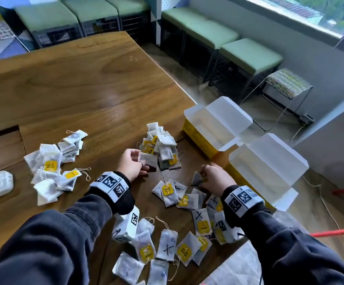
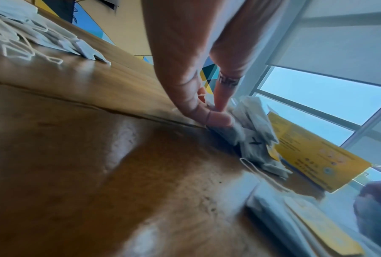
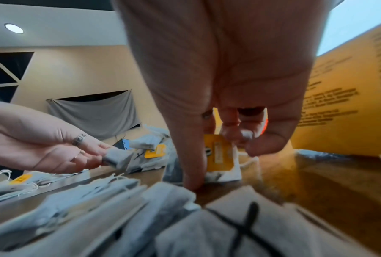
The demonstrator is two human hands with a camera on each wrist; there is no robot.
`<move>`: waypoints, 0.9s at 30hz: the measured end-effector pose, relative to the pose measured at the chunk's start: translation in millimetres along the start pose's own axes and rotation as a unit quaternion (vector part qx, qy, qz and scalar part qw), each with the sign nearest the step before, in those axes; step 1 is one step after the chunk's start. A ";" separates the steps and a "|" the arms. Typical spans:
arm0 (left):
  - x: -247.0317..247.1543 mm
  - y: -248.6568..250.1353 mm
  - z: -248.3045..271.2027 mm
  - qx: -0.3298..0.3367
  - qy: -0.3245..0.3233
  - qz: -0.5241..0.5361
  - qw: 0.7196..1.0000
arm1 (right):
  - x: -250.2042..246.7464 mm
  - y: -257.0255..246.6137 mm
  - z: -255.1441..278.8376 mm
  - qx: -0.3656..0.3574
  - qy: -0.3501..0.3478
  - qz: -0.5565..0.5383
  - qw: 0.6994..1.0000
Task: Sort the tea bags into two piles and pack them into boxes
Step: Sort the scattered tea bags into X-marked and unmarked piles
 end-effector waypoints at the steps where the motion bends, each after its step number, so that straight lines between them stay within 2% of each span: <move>1: -0.6 -1.4 -2.5 -0.003 0.001 -0.007 1.000 | -1.7 -1.6 2.2 -0.009 0.030 -0.008 0.999; 4: -4.4 -4.9 -4.3 0.014 0.011 -0.096 0.995 | -6.2 -6.7 12.6 -0.074 0.182 -0.088 0.977; 6: -8.8 -4.4 2.9 0.057 0.048 -0.190 0.979 | -9.8 -9.1 19.7 -0.132 0.273 -0.186 0.935; 8: -10.1 -2.7 16.0 0.108 0.051 -0.234 0.965 | -14.3 -10.4 25.5 -0.172 0.319 -0.288 0.887; 10: -8.1 -0.7 28.5 0.148 0.013 -0.257 0.955 | -16.6 -12.3 29.7 -0.191 0.344 -0.312 0.865; 13: -2.1 -2.5 40.6 0.195 -0.057 -0.293 0.934 | -17.0 -14.4 32.2 -0.194 0.361 -0.297 0.862; 17: 7.5 -11.2 48.2 0.202 -0.129 -0.324 0.915 | -18.8 -18.8 36.8 -0.188 0.338 -0.334 0.860; 21: 19.9 -18.7 48.8 0.201 -0.186 -0.399 0.875 | -19.4 -18.8 32.7 -0.141 0.309 -0.284 0.896; 24: 28.4 -20.5 45.1 0.190 -0.188 -0.410 0.872 | -14.4 -20.7 22.8 -0.120 0.278 -0.231 0.925; 27: 32.0 -20.8 42.9 0.169 -0.197 -0.407 0.876 | -8.1 -25.9 12.9 -0.079 0.251 -0.229 0.937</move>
Point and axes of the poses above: each hand's wrist, its own z-axis away from the middle knuckle, its own x-axis out of the palm, y = z × x, the point moved 1 cm from there along -z, towards the middle knuckle, and after that the axes turned 5 degrees about y, right-handed, at the moved point
